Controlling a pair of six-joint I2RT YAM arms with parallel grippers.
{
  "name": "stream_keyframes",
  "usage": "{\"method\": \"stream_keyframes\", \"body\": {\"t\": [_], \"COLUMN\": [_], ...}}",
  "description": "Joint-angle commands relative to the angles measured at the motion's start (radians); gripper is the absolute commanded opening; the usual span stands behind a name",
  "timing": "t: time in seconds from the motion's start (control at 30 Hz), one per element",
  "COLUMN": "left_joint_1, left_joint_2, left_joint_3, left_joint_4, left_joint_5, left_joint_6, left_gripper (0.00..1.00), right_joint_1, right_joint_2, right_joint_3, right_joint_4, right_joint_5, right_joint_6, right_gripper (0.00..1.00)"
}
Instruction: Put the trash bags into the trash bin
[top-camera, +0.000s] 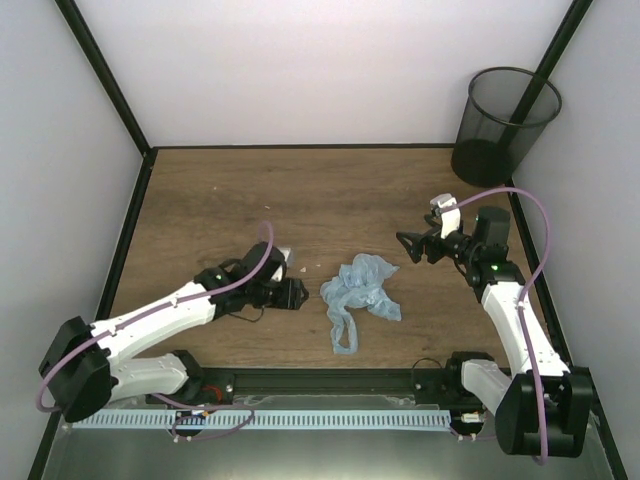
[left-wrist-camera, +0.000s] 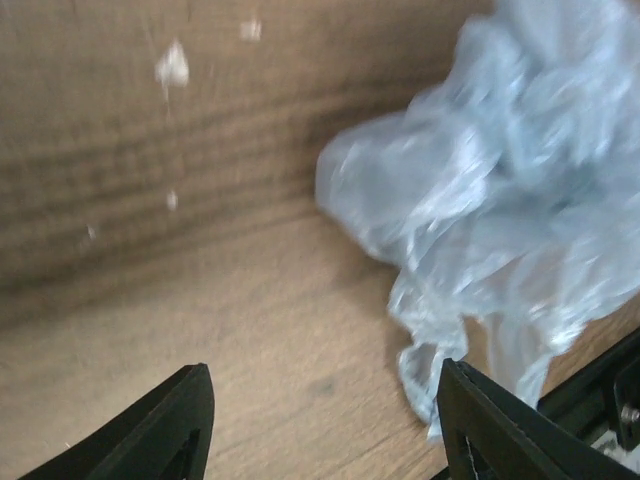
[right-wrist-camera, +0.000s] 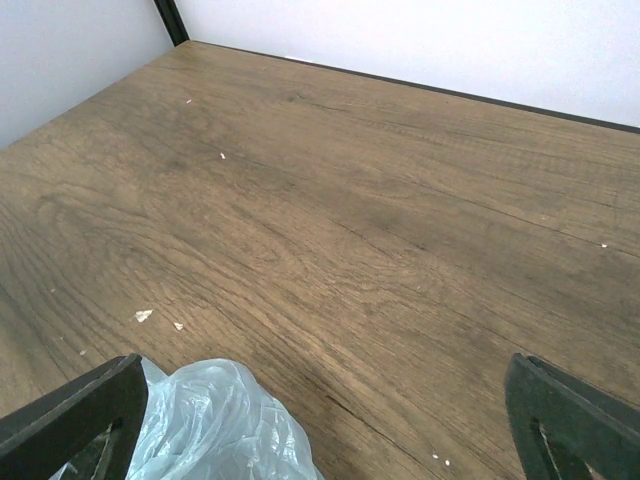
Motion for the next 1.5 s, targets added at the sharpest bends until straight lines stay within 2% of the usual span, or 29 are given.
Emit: {"method": "stream_keyframes", "body": {"t": [0.0, 0.1, 0.27, 0.43, 0.6, 0.73, 0.8, 0.93, 1.07, 1.2, 1.23, 1.3, 1.37, 1.47], "left_joint_1": [-0.027, -0.095, -0.208, -0.298, -0.353, -0.360, -0.358, -0.343, -0.278, -0.264, -0.268, -0.295, -0.343, -0.403], "left_joint_2": [0.020, 0.074, 0.192, 0.326, 0.465, 0.511, 0.526, 0.540, 0.524, 0.538, 0.541, 0.527, 0.477, 0.387], "left_joint_3": [-0.091, -0.088, -0.049, 0.005, 0.104, 0.129, 0.135, 0.209, 0.370, 0.684, 0.812, 0.947, 0.954, 0.765], "left_joint_4": [0.118, 0.136, 0.155, 0.214, 0.201, 0.203, 0.199, 0.095, 0.017, -0.093, -0.139, -0.164, -0.123, -0.059], "left_joint_5": [0.119, 0.054, -0.061, -0.113, -0.173, -0.233, -0.269, -0.421, -0.524, -0.727, -0.760, -0.783, -0.780, -0.718], "left_joint_6": [-0.115, -0.120, -0.123, -0.113, -0.087, -0.068, -0.033, 0.087, 0.259, 0.470, 0.514, 0.610, 0.691, 0.710], "left_gripper": [0.63, 0.70, 0.70, 0.72, 0.76, 0.66, 0.54, 0.22, 0.04, 0.04, 0.04, 0.04, 0.04, 0.04], "right_joint_1": [-0.008, -0.008, -0.008, -0.008, -0.008, -0.008, -0.008, -0.008, -0.008, -0.008, -0.008, -0.011, -0.025, -0.047], "right_joint_2": [0.005, 0.005, 0.005, 0.010, 0.019, 0.019, 0.019, 0.017, 0.021, 0.036, 0.037, 0.032, 0.014, -0.025], "right_joint_3": [0.013, 0.012, 0.012, 0.010, 0.013, 0.012, 0.013, 0.013, 0.014, 0.023, 0.028, 0.026, 0.025, 0.013], "right_joint_4": [-0.003, -0.004, -0.007, -0.007, -0.008, -0.010, -0.011, -0.011, -0.009, -0.004, 0.001, 0.026, 0.039, 0.057], "right_joint_5": [-0.016, -0.014, -0.011, -0.011, -0.010, -0.009, -0.013, -0.015, 0.010, 0.128, 0.173, 0.261, 0.315, 0.329], "right_joint_6": [-0.014, -0.015, -0.017, -0.016, -0.017, -0.018, -0.018, -0.016, -0.019, -0.001, 0.014, 0.049, 0.067, 0.074], "right_gripper": [1.00, 1.00, 1.00, 1.00, 1.00, 1.00, 1.00, 1.00, 1.00, 1.00, 1.00, 1.00, 1.00, 1.00]}}
